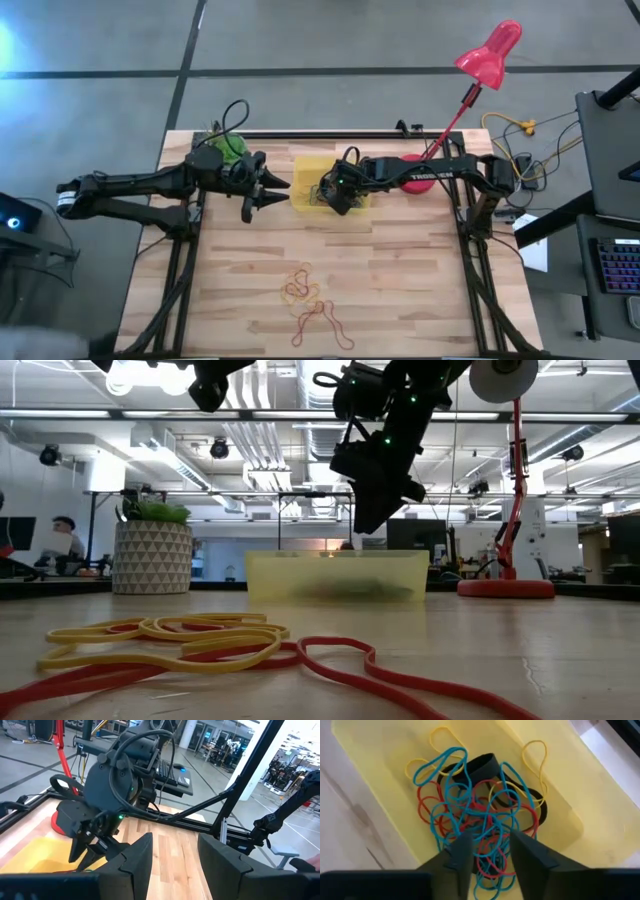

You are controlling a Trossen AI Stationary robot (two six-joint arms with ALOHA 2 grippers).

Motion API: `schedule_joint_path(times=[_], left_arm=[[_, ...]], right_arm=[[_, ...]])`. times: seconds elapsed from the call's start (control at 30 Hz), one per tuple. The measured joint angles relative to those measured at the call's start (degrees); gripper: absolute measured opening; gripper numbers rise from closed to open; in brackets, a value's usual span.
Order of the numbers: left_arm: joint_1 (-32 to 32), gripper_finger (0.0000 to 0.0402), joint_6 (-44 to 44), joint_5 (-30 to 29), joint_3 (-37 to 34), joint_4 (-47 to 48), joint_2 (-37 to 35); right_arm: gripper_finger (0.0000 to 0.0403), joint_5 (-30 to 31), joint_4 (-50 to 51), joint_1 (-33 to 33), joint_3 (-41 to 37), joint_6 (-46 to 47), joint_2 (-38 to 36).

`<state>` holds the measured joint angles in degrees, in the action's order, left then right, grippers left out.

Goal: Pick and place rubber bands into bin
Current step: Put the yellow rubber band into the yellow bin

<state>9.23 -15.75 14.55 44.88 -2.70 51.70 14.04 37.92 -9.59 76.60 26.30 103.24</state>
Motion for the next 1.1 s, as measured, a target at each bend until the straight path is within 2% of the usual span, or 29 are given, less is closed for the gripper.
schedule_joint_path(times=[0.17,0.33,0.57,0.7,0.87,1.1], left_arm=[[0.0,0.0141,-0.01,0.0,-0.12,0.36,0.0],[0.0,0.0141,3.13,0.0,-0.24,6.64,0.0],[0.0,0.0141,6.12,0.02,-0.28,14.14,0.02],[-0.04,0.0141,7.57,0.14,-0.37,15.78,0.27],[-1.24,0.0141,8.76,3.51,-1.63,15.63,2.9],[-6.99,0.0141,9.84,5.56,-4.7,15.69,10.04]], right_arm=[[0.016,-0.65,-0.02,0.04,-0.02,-0.62,-0.52],[0.0185,-2.45,-0.34,1.27,-0.02,-3.41,-3.27],[0.0189,-4.15,-1.05,5.7,-0.02,-6.77,-9.52],[0.0189,-8.85,-0.95,9.29,-0.35,-6.25,-12.57],[0.0187,-12.85,-1.06,15.33,-1.25,-3.86,-14.54],[0.0175,-12.64,-0.84,26.14,-1.92,-2.1,-14.23]])
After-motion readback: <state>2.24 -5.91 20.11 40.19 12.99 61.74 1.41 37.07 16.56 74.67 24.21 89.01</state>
